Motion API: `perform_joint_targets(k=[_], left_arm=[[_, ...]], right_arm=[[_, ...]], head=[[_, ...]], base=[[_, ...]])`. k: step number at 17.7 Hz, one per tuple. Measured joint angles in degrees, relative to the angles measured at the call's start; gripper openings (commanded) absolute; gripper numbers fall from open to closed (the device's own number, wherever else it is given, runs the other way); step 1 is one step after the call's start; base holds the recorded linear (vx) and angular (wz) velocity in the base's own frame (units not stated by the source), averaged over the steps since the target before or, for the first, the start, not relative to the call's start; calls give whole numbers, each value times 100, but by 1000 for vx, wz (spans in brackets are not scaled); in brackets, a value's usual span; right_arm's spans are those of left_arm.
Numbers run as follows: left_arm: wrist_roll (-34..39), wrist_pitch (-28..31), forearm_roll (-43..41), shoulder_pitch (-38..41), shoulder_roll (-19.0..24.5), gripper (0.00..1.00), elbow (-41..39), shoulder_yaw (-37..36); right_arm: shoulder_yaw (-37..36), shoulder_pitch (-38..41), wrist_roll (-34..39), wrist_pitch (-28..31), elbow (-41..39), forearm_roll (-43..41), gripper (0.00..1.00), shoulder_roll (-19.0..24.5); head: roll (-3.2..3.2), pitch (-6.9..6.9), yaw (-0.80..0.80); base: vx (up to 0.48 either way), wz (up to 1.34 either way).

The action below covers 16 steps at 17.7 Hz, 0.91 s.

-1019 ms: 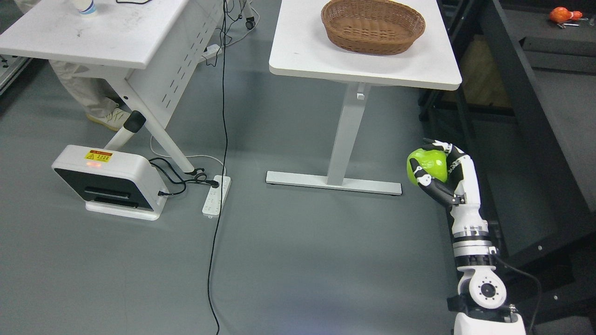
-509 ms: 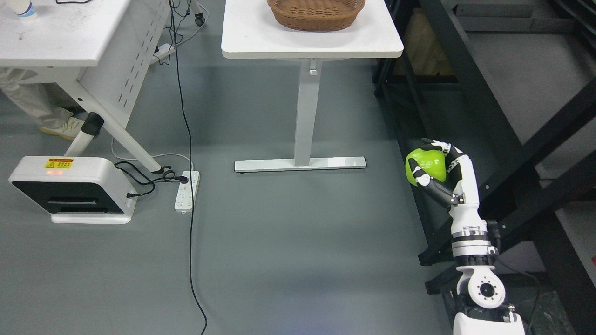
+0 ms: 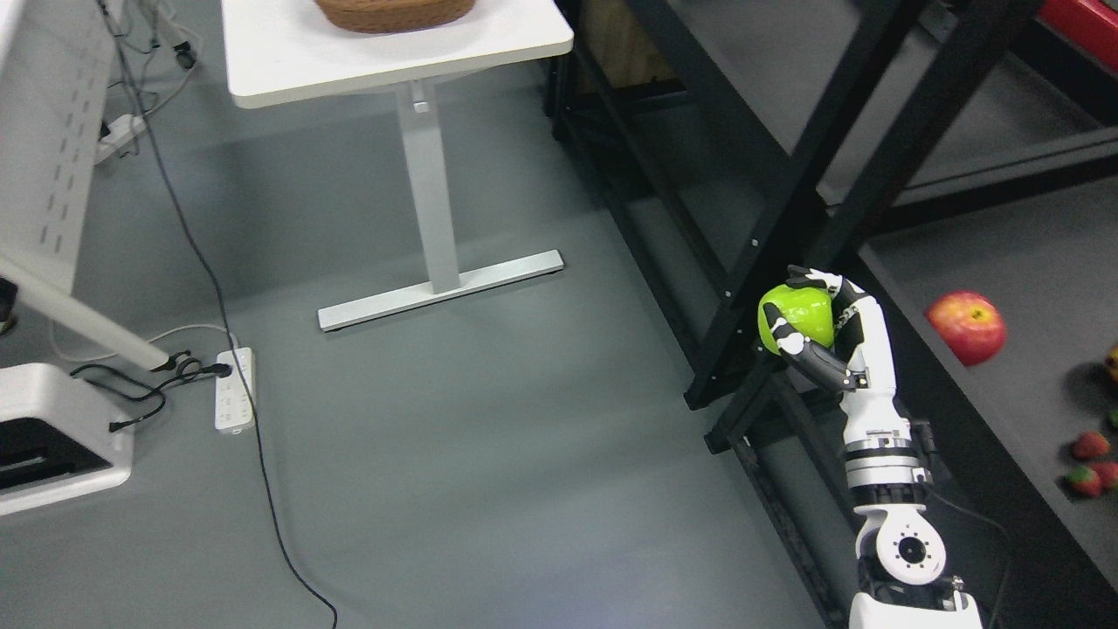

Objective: Place green apple on left shelf middle layer
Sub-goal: 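Hold the apple in the right hand while driving to the black shelf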

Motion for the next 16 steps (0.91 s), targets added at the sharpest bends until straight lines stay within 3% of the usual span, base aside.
perform_joint_targets(k=[16], left_arm=[[0,0,0,-2,0,100,0,0]], right_arm=[[30,53,0,13,16,34,0,-4]], head=[[0,0,0]], base=[[40,-969]])
